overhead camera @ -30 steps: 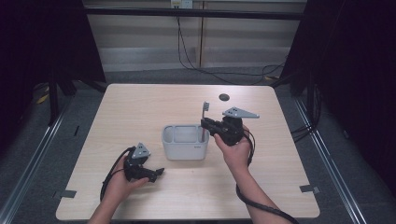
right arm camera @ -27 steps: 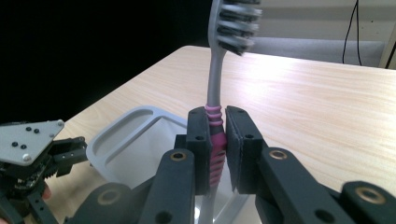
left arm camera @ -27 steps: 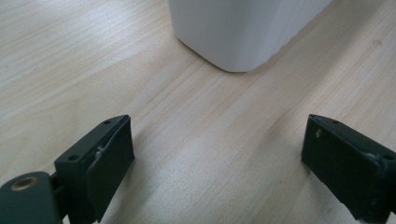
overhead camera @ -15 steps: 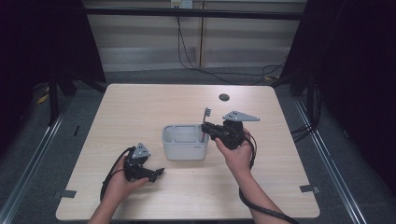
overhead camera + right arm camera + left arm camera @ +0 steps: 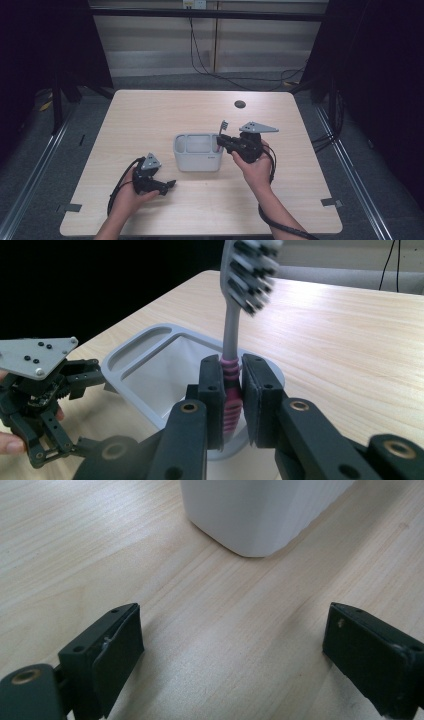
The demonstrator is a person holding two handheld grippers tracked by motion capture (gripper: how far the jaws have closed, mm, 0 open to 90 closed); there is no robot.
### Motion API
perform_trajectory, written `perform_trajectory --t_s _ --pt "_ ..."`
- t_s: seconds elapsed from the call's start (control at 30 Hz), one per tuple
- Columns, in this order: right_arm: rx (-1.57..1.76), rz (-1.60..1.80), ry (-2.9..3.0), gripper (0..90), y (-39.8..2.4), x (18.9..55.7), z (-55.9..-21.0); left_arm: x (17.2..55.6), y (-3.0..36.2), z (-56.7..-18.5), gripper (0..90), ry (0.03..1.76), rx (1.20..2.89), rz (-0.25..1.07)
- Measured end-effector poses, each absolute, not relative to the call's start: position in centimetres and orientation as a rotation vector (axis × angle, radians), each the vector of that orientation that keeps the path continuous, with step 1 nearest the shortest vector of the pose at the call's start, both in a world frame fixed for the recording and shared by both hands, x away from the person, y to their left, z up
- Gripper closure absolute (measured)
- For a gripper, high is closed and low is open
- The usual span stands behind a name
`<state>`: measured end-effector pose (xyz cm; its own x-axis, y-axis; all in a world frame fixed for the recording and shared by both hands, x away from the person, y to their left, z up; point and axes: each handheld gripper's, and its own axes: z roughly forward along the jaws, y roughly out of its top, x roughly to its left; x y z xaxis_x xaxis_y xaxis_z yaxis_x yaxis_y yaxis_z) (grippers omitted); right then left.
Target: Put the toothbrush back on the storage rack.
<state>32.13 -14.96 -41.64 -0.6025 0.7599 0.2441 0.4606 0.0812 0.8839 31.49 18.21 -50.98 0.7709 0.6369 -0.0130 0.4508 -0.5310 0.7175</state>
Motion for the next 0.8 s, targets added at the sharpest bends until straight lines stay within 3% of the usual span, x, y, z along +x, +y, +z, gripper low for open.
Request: perform_trajectory --t_s 0.8 --pt "1.205 1.509 2.107 78.1 -15.23 31.83 -41.68 31.44 18.18 -51.0 8.8 0.811 2.22 0.318"
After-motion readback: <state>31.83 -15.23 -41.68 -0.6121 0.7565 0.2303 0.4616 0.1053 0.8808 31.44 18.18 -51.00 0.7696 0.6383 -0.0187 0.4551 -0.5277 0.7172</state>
